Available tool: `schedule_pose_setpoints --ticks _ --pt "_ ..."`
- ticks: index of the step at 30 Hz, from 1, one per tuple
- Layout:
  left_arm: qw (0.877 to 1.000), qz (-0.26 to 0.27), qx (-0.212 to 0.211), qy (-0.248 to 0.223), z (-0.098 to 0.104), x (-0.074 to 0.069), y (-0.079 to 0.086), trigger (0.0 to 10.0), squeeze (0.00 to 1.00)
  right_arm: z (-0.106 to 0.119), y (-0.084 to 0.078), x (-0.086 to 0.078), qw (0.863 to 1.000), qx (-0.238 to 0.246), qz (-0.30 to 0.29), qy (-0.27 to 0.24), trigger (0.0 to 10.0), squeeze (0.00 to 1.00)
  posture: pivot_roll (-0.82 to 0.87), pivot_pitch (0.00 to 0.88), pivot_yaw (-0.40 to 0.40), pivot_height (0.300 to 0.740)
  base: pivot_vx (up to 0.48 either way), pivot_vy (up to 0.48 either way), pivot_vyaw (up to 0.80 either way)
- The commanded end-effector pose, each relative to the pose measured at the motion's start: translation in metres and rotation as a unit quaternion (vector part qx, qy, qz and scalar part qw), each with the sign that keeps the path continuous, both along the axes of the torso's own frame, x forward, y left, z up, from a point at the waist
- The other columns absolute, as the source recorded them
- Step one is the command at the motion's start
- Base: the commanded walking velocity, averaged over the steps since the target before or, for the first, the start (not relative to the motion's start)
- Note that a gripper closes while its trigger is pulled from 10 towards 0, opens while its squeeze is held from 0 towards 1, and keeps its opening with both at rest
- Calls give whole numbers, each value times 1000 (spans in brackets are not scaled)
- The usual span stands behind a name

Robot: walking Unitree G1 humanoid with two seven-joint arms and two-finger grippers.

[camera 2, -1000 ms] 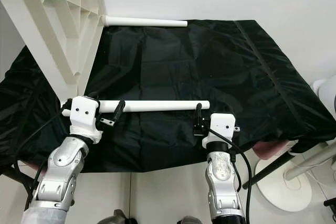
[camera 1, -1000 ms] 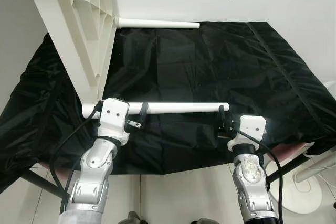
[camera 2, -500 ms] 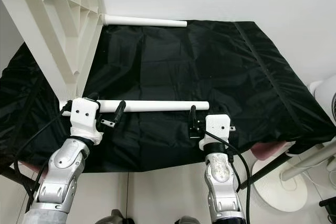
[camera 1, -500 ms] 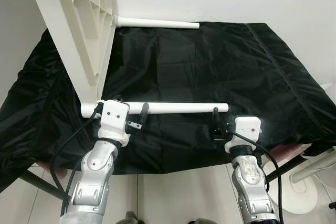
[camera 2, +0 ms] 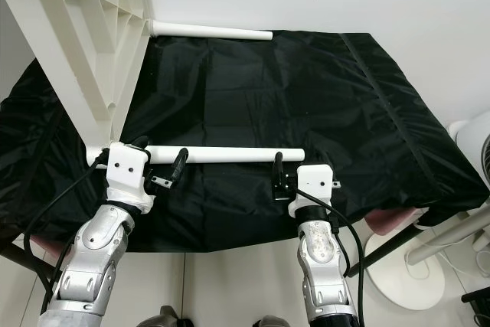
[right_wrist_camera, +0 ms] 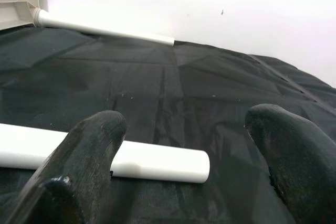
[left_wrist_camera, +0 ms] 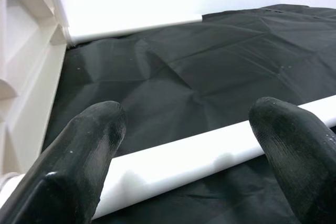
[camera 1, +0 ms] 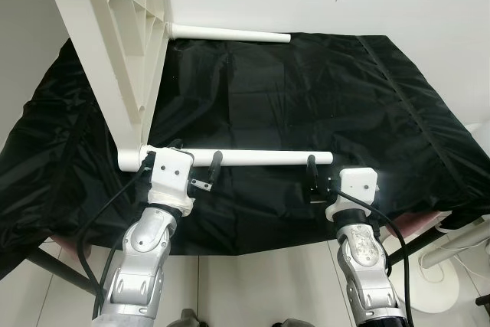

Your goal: Building children table

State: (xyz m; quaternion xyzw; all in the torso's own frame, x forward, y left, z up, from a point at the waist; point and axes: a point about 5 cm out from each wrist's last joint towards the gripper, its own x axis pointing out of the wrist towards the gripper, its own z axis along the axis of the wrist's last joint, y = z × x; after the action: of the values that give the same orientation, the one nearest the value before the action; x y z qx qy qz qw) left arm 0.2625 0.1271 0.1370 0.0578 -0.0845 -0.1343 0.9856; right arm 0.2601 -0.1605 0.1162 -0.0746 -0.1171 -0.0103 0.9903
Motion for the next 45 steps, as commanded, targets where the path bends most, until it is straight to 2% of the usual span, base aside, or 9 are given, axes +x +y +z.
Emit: schedule_pose_setpoints --ticks 1,13,45 --pt "1000 26 -1 -3 -1 1 3 10000 0 -3 0 2 1000 1 2 9 10000 0 -20 0 -1 740 0 0 0" --pt "1000 30 8 2 -4 -1 6 10000 0 -5 -10 5 1000 -4 -11 15 10000 0 -20 0 0 740 0 0 0" --pt "1000 25 11 -5 -1 0 5 10000 0 -6 -8 5 1000 -2 -11 16 10000 0 -15 0 1 740 0 0 0"
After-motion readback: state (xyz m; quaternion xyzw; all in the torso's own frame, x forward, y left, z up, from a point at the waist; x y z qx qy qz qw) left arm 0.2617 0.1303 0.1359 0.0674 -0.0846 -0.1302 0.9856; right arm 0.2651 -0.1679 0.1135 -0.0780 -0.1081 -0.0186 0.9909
